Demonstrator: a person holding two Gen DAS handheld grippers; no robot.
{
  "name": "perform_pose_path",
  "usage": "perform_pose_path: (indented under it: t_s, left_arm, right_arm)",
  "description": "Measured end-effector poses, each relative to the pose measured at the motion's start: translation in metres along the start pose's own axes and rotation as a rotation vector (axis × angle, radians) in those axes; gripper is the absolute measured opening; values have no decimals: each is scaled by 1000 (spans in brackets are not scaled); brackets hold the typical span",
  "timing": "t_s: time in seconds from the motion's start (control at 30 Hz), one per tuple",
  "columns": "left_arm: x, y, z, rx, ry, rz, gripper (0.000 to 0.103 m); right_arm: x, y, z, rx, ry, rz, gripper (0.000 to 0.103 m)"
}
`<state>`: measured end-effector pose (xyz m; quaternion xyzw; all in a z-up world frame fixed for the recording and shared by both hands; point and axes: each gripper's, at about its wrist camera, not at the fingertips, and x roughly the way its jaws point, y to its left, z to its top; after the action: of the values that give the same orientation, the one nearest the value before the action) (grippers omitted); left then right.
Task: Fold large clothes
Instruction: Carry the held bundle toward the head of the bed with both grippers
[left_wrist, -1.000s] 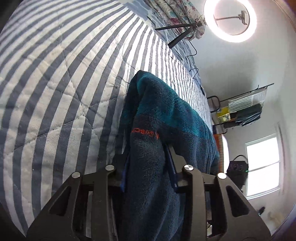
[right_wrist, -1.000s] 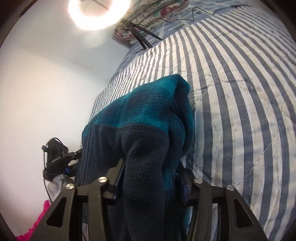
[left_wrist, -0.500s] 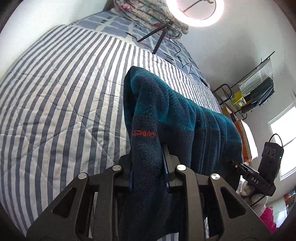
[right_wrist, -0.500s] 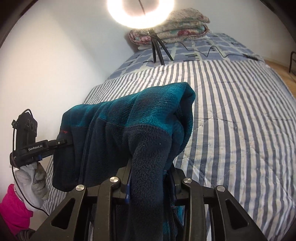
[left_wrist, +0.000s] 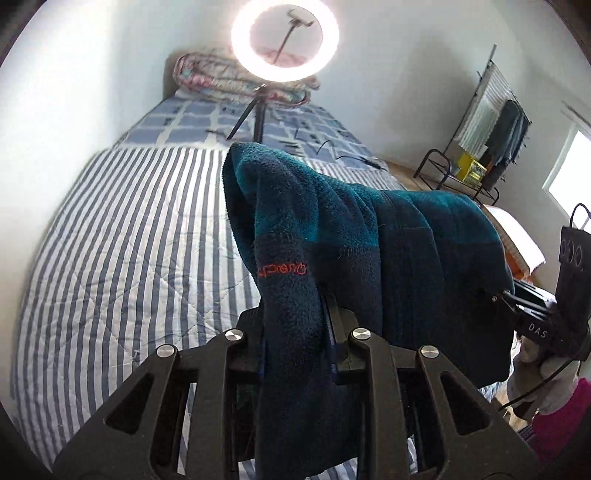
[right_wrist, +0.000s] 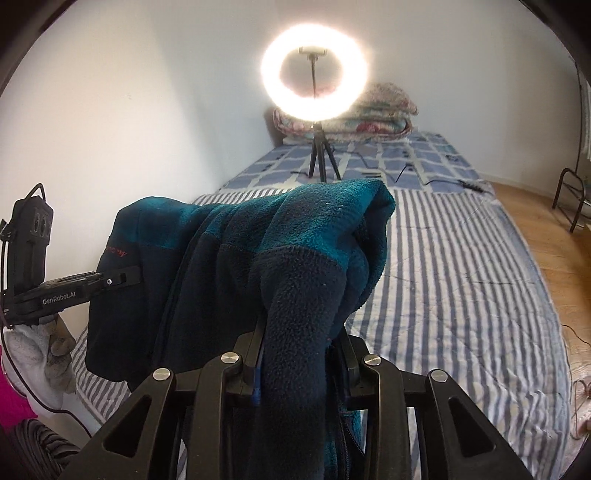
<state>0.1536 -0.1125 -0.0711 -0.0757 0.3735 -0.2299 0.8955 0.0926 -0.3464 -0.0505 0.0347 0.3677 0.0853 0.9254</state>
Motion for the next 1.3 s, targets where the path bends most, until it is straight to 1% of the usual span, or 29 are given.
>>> perform_pose_path:
  t_s: [0.17, 0.33, 0.63, 0.77, 0.97, 1.17, 1.3]
  left_arm:
    - [-18, -31, -5, 80, -48, 1, 21]
    - [-26, -45, -6, 103, -70, -3, 21]
    - [-14, -66, 2, 131, -89, -11, 21]
    - [-2, -79, 5, 143, -80, -27, 21]
    - [23, -96, 17, 121, -48, -69, 21]
    - [53, -127, 33, 140, -36, -102, 21]
    - [84, -148, 47, 157, -25, -112, 21]
  right_arm:
    - [-23, 2, -3, -9, -53, -33, 29]
    - [-37, 3, -4, -15, -81, -46, 29]
    - [-45, -2, 2, -55, -96, -92, 29]
    - [-49, -5, 7, -72, -104, -123, 29]
    - [-54, -23, 12, -71, -89, -167, 29]
    - [-59, -58, 20, -81, -91, -208, 29]
    - [-51, -84, 28, -85, -85, -236, 29]
